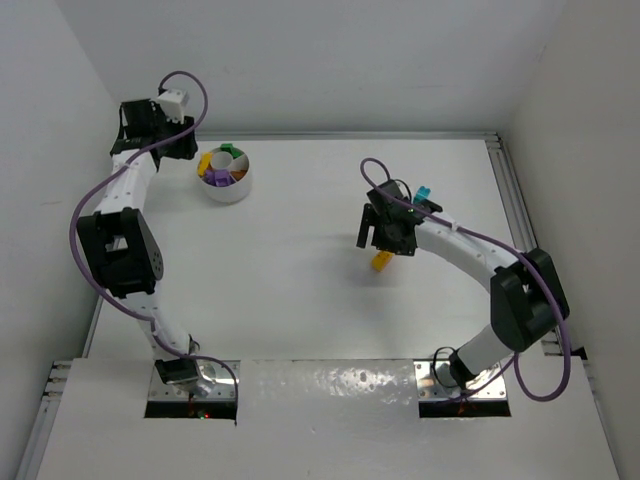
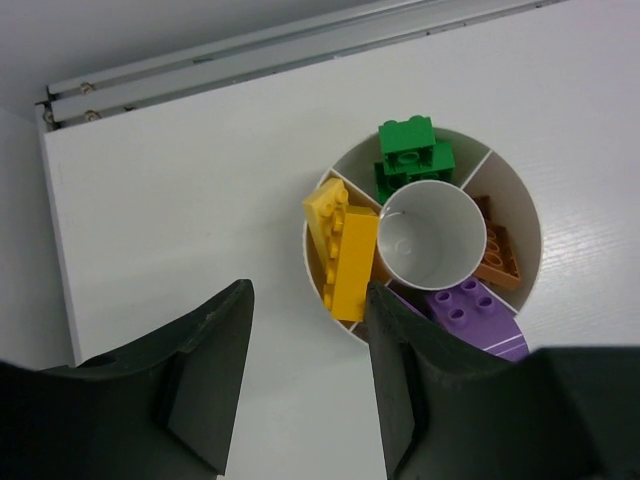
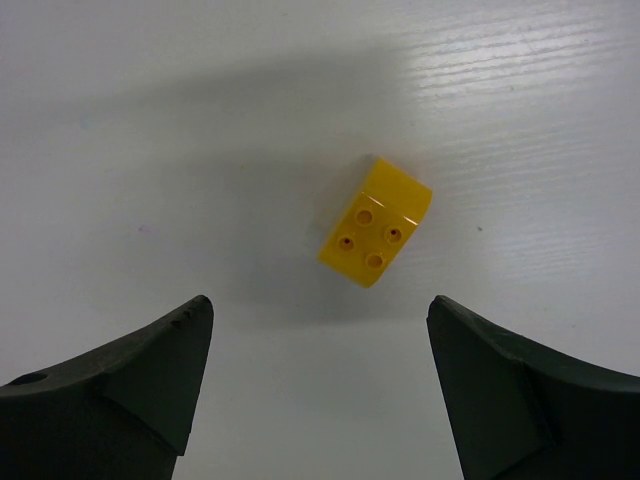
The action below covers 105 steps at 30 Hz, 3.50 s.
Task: Sort the legos into containers by color
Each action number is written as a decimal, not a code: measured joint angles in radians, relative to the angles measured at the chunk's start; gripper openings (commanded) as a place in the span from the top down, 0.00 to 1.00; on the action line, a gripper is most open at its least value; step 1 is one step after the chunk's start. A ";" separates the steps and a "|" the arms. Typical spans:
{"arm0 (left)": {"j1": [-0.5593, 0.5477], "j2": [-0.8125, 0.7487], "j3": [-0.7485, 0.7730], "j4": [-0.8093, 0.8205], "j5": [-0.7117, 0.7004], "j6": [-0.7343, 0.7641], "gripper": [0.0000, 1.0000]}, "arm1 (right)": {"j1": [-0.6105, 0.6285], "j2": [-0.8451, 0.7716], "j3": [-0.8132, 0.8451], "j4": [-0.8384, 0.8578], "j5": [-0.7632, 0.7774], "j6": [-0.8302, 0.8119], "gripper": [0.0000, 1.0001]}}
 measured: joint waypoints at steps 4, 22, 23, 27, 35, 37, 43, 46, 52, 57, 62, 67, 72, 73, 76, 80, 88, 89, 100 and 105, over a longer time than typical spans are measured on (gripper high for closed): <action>0.000 0.000 -0.004 -0.017 0.021 -0.010 0.53 | -0.005 0.010 -0.025 0.021 0.000 0.034 0.09; -0.011 -0.095 -0.004 -0.090 0.140 -0.052 0.52 | -0.005 0.207 -0.029 0.058 0.061 0.156 0.44; -0.013 -0.095 -0.004 -0.092 0.145 -0.053 0.52 | -0.005 0.212 -0.029 0.059 0.062 0.159 0.48; -0.017 -0.095 -0.004 -0.115 0.175 -0.047 0.52 | -0.005 0.229 -0.029 0.063 0.064 0.154 0.87; -0.045 -0.115 -0.004 -0.239 0.368 0.212 0.48 | -0.003 0.179 -0.095 0.180 -0.002 -0.080 1.00; -0.053 -0.133 -0.004 -0.319 0.431 0.372 0.39 | 0.006 0.129 -0.130 0.212 -0.081 -0.214 1.00; -0.126 -0.242 -0.088 -0.692 0.563 1.035 0.31 | 0.129 -0.017 -0.101 0.262 -0.344 -0.635 1.00; -0.216 -0.277 -0.154 -0.797 0.605 1.190 0.30 | 0.200 -0.035 -0.029 0.300 -0.452 -0.790 1.00; -0.383 -0.313 -0.243 -0.907 0.700 1.363 0.28 | 0.272 -0.029 0.089 0.374 -0.586 -0.929 1.00; -0.406 -0.326 -0.244 -0.921 0.723 1.390 0.30 | 0.287 -0.025 0.108 0.411 -0.626 -0.975 1.00; -0.432 -0.326 -0.253 -0.925 0.741 1.383 0.45 | 0.292 -0.012 0.108 0.443 -0.630 -0.989 1.00; -0.438 -0.326 -0.254 -0.927 0.758 1.353 0.65 | 0.292 -0.011 0.108 0.463 -0.613 -0.993 1.00; -0.436 -0.326 -0.257 -0.919 0.757 1.329 0.86 | 0.292 -0.011 0.094 0.487 -0.600 -0.993 1.00; -0.436 -0.326 -0.259 -0.914 0.759 1.322 0.91 | 0.292 -0.011 0.092 0.491 -0.599 -0.993 1.00; -0.436 -0.326 -0.259 -0.904 0.761 1.295 1.00 | 0.292 -0.012 0.086 0.502 -0.593 -0.986 0.84; -0.436 -0.326 -0.260 -0.849 0.750 1.164 1.00 | 0.293 -0.022 0.056 0.552 -0.558 -0.947 0.48; -0.357 -0.326 -0.279 -0.555 0.715 0.650 1.00 | 0.283 -0.043 -0.050 0.621 -0.253 -0.808 0.16; -0.337 -0.326 -0.279 -0.512 0.705 0.597 1.00 | 0.283 -0.049 -0.064 0.621 -0.227 -0.799 0.15; -0.073 -0.311 -0.262 -0.047 0.399 0.027 1.00 | 0.280 -0.116 -0.142 0.673 -0.070 -0.686 0.16; 0.038 -0.233 -0.192 0.108 0.142 -0.092 1.00 | 0.280 -0.121 -0.152 0.678 -0.064 -0.655 0.16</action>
